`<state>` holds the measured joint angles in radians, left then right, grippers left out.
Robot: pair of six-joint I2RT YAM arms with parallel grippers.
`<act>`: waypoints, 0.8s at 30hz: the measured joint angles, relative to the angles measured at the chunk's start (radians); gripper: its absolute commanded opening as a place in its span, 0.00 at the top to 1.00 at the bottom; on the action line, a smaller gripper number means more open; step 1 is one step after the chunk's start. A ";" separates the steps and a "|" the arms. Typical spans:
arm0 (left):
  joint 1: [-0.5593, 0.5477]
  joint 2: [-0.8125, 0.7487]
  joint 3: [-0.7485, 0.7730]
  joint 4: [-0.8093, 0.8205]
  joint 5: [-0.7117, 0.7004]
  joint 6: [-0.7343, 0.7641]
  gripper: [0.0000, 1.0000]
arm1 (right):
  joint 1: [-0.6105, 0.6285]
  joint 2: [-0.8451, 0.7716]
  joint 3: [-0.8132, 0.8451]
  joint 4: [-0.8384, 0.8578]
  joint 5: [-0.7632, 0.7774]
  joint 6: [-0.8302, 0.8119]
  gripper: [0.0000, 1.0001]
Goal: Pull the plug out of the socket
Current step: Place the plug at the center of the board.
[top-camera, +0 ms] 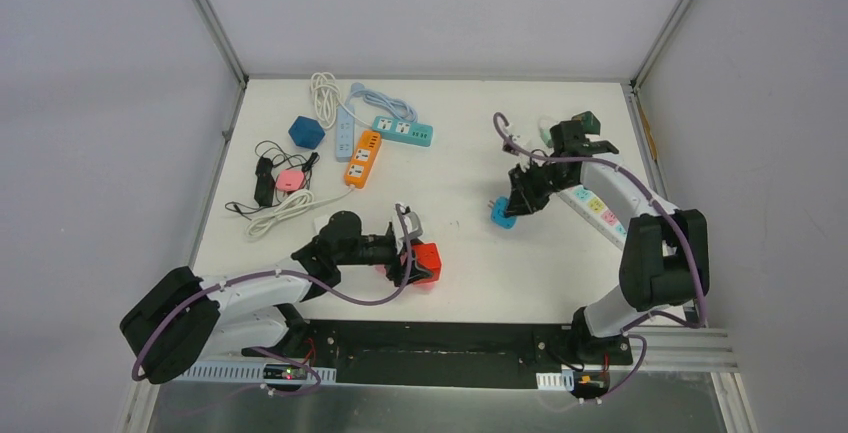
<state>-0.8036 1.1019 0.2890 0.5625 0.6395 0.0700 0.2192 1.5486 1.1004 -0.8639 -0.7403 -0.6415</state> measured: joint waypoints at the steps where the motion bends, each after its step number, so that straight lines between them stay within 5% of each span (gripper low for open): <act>1: 0.000 -0.009 0.000 -0.011 0.001 0.000 1.00 | -0.027 0.011 0.000 0.025 0.006 0.045 0.98; 8: 0.000 -0.032 0.000 -0.020 0.018 -0.008 1.00 | -0.144 0.026 -0.029 0.214 0.062 0.259 0.98; 19: 0.000 -0.027 0.000 -0.011 0.029 -0.029 1.00 | -0.187 0.250 0.045 0.313 0.069 0.333 0.97; 20: 0.000 -0.027 0.000 -0.010 0.031 -0.030 1.00 | -0.187 0.272 0.076 0.317 0.072 0.343 0.74; 24: 0.000 -0.026 0.000 -0.003 0.043 -0.034 1.00 | -0.187 0.345 0.195 0.340 0.100 0.459 0.56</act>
<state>-0.8036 1.0756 0.2893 0.5591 0.6823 0.0360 0.0322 1.8938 1.2949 -0.5243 -0.6399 -0.1825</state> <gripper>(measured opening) 0.597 0.336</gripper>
